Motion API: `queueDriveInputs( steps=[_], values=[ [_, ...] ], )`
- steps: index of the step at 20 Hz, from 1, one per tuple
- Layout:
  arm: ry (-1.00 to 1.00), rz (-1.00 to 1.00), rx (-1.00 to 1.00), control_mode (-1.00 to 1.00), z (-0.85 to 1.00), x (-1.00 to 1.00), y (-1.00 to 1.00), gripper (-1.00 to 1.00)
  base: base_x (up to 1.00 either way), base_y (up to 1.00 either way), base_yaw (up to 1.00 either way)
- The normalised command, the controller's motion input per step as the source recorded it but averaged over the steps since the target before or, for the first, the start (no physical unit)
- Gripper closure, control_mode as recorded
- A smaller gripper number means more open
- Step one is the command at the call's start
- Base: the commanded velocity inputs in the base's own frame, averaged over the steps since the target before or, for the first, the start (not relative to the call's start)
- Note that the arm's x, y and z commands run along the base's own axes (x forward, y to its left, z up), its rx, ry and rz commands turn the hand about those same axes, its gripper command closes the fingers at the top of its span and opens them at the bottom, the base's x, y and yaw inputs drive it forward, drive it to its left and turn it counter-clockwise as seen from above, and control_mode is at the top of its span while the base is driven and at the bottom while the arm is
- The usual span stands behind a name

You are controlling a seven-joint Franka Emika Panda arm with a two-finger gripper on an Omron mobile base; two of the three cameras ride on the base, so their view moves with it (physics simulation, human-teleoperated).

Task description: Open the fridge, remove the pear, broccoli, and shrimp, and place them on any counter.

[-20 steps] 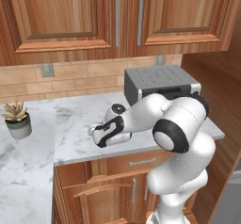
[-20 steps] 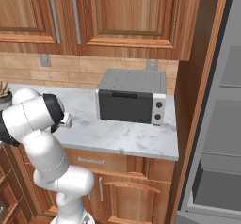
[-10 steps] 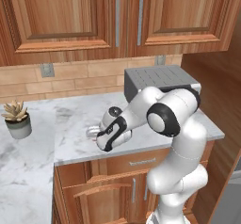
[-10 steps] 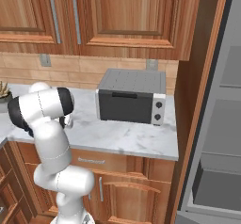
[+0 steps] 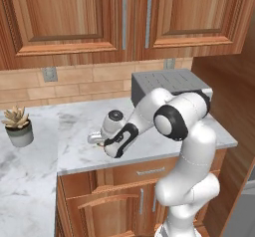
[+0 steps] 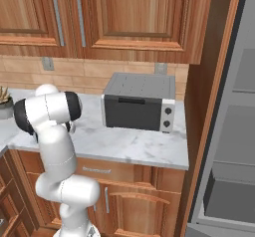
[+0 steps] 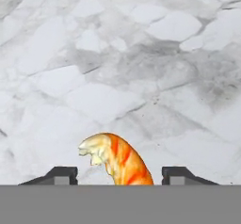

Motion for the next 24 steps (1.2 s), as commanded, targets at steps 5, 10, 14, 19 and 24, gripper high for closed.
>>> queueDriveInputs(
  steps=[5,10,14,19,24],
  values=[
    [-0.10,0.00,-0.03,-1.00,0.20,-0.07,-0.01,-1.00,0.00,0.00,0.00],
    [-0.11,0.00,-0.01,-1.00,0.72,-0.13,-0.14,-1.00,0.00,0.00,0.00],
    [-0.02,0.00,0.00,-1.00,0.76,-0.31,-0.22,-1.00,0.00,0.00,0.00],
    [0.01,0.00,0.00,-1.00,0.96,-0.31,-0.48,-1.00,0.00,0.00,0.00],
    [0.13,0.00,0.00,-1.00,1.00,-0.16,-0.46,-1.00,0.00,0.00,0.00]
  ],
)
